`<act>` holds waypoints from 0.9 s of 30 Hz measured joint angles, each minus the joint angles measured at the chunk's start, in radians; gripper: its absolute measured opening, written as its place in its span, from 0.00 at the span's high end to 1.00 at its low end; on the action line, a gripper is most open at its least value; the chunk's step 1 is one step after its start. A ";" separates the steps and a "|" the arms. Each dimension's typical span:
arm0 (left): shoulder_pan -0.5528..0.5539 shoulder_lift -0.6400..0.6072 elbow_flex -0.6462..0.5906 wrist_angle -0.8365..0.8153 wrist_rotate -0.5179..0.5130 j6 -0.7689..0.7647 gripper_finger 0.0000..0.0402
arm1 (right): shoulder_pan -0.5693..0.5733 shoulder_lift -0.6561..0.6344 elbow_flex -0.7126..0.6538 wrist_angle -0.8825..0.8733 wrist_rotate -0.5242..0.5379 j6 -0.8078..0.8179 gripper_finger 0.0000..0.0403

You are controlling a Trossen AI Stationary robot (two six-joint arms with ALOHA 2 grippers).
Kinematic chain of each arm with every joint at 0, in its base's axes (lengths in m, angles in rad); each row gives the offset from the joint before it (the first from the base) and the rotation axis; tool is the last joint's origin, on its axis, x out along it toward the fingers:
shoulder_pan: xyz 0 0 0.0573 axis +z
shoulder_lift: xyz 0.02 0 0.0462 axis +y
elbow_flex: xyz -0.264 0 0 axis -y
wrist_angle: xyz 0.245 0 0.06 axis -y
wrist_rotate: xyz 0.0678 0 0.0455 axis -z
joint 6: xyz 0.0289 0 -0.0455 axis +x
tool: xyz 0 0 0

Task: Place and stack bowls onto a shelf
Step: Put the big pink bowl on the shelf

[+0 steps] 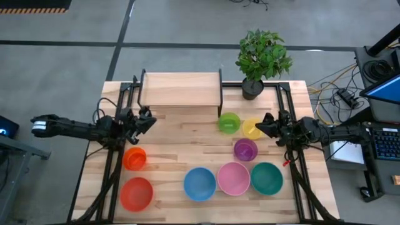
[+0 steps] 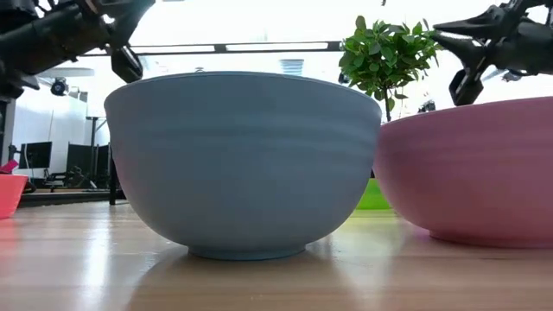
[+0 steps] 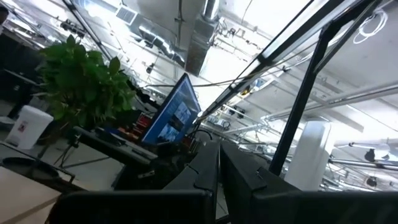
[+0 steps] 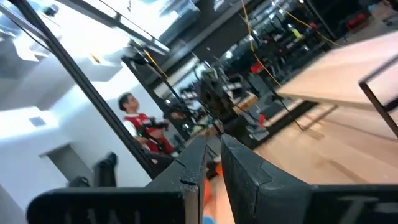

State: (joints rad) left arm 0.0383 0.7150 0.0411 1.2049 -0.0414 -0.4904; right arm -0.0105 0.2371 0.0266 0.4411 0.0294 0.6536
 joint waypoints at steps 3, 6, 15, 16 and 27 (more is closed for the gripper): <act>0.000 0.057 0.049 -0.002 0.000 0.000 1.00 | 0.000 0.073 0.018 -0.001 0.000 -0.026 0.90; 0.000 0.113 0.103 -0.013 0.000 0.000 1.00 | 0.000 0.158 0.066 -0.002 -0.001 -0.069 0.90; 0.001 0.241 0.227 -0.167 -0.017 0.134 1.00 | 0.000 0.407 0.391 -0.320 -0.011 -0.275 0.90; 0.002 0.246 0.231 -0.182 -0.021 0.143 1.00 | 0.000 0.433 0.434 -0.379 -0.011 -0.293 0.90; 0.022 0.159 0.240 -0.410 -0.049 0.277 1.00 | 0.005 0.732 0.827 -0.881 -0.012 -0.385 0.90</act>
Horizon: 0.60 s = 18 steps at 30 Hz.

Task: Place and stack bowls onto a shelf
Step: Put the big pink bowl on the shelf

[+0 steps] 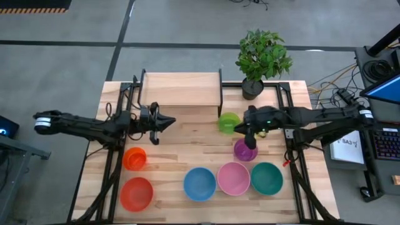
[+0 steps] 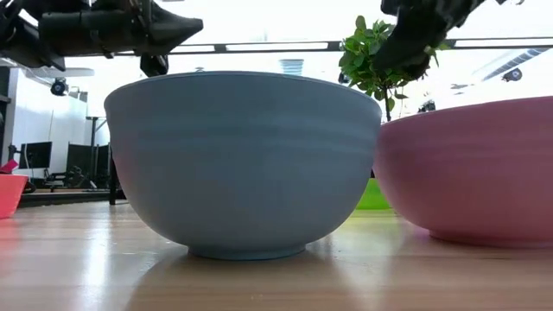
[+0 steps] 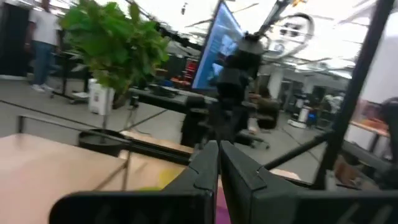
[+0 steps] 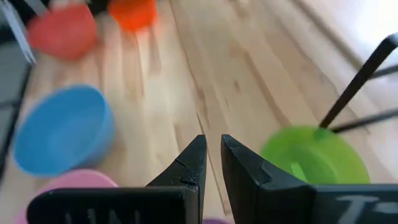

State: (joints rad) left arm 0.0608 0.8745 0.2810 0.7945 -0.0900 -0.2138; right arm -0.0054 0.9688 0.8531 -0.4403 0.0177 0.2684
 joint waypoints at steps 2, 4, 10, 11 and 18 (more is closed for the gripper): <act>0.007 -0.030 0.000 -0.031 -0.033 0.006 1.00 | 0.006 0.048 0.056 -0.077 0.001 -0.001 0.90; 0.010 -0.059 0.000 -0.066 -0.059 0.038 1.00 | 0.014 0.098 0.113 -0.130 0.001 -0.004 0.90; 0.010 -0.144 0.000 -0.189 -0.119 0.113 1.00 | 0.066 0.246 0.252 -0.270 0.001 -0.007 0.90; 0.010 -0.156 0.000 -0.199 -0.126 0.116 1.00 | 0.079 0.268 0.275 -0.288 0.001 -0.006 0.90; 0.010 -0.205 0.000 -0.274 -0.123 0.083 1.00 | 0.199 0.409 0.373 -0.319 0.039 -0.003 0.90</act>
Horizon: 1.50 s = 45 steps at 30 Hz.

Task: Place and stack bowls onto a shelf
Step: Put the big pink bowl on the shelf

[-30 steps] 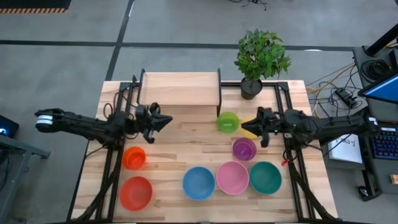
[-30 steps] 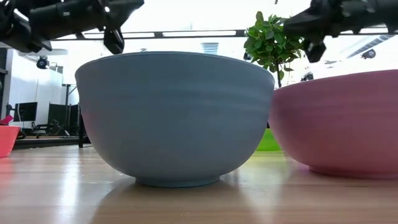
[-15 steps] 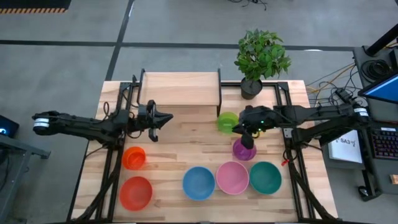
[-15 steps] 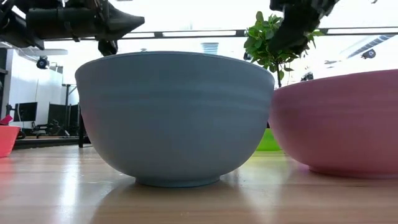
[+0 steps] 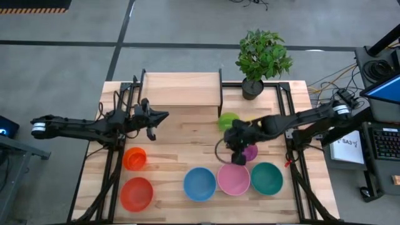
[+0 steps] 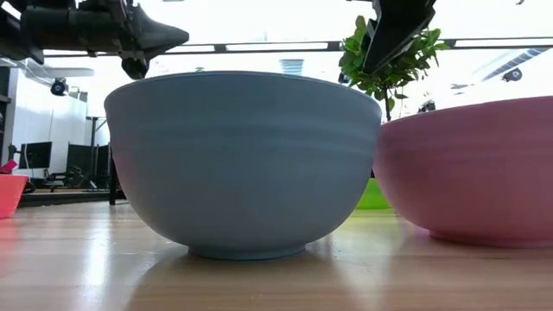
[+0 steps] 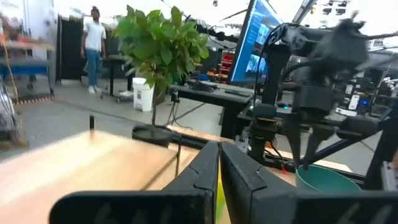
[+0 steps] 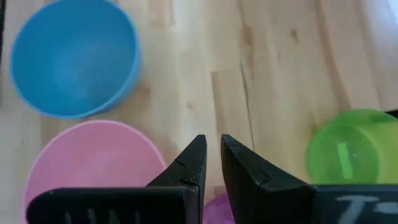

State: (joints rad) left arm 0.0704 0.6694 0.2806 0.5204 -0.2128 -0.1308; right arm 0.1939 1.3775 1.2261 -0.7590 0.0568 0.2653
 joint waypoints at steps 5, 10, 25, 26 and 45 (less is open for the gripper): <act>-0.001 0.014 -0.001 -0.030 0.054 -0.120 1.00 | 0.049 0.070 0.006 -0.013 0.027 0.014 0.90; -0.012 0.067 -0.002 -0.019 0.255 -0.208 1.00 | 0.050 0.128 0.009 -0.010 0.014 0.054 0.90; -0.096 0.175 0.015 0.248 0.268 -0.193 1.00 | 0.081 0.194 0.048 -0.040 -0.187 -0.071 0.90; -0.096 0.175 0.015 0.248 0.268 -0.193 1.00 | 0.083 0.193 0.048 -0.036 -0.189 -0.084 0.90; -0.095 0.175 0.015 0.249 0.257 -0.193 1.00 | 0.087 0.194 0.032 -0.021 -0.134 -0.110 0.51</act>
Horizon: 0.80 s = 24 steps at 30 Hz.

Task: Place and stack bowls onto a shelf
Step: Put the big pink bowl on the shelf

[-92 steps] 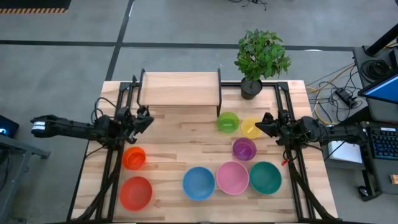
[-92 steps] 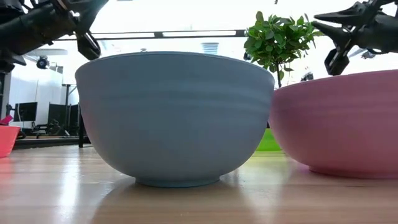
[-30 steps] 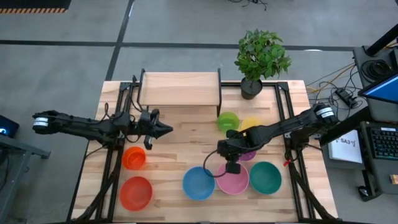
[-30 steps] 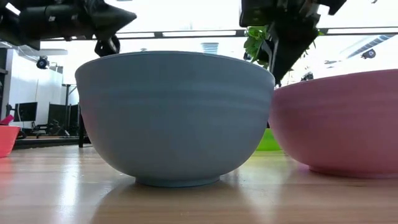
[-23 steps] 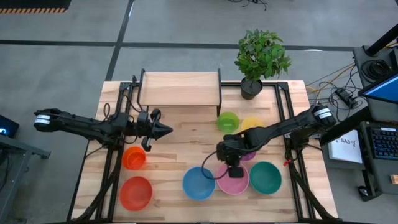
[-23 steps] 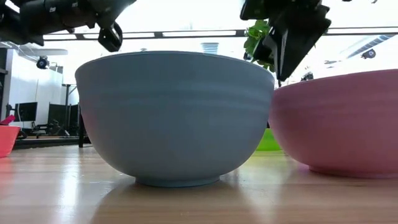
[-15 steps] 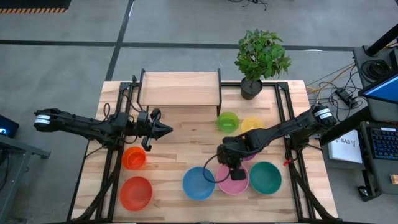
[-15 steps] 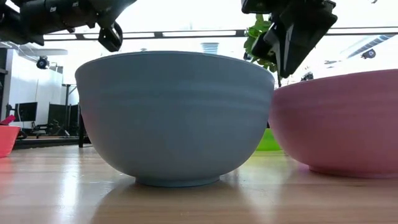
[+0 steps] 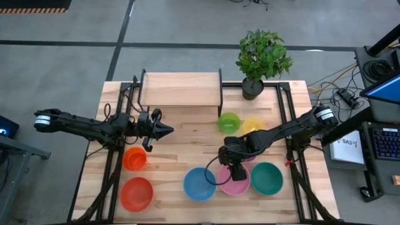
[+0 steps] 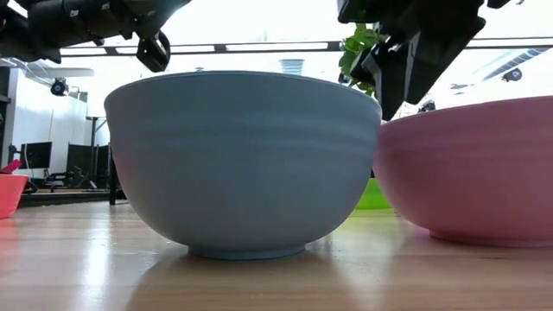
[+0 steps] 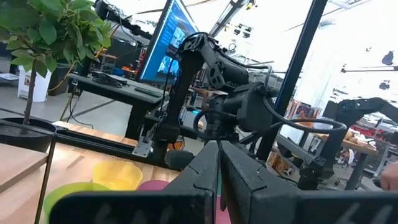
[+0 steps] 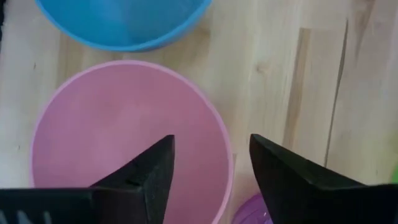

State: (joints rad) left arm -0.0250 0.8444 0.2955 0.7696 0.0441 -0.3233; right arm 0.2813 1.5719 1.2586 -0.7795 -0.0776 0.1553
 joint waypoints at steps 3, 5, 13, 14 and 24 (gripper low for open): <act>0.000 0.000 0.000 0.000 0.000 0.000 1.00 | 0.000 0.000 -0.015 0.006 0.001 0.000 0.51; 0.000 0.000 0.000 0.000 0.000 0.000 1.00 | 0.000 0.000 -0.030 0.015 0.002 0.000 0.53; 0.000 0.000 0.000 0.000 0.000 0.000 1.00 | -0.003 0.001 -0.127 0.130 0.001 0.001 0.59; 0.000 0.000 0.000 0.000 0.000 0.000 1.00 | -0.005 0.001 -0.142 0.146 0.001 0.001 0.59; 0.000 0.000 0.000 0.001 -0.001 0.000 1.00 | -0.027 0.001 -0.218 0.217 -0.001 0.001 0.75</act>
State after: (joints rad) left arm -0.0247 0.8448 0.2951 0.7704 0.0433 -0.3232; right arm 0.2543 1.5730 1.0409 -0.5630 -0.0788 0.1558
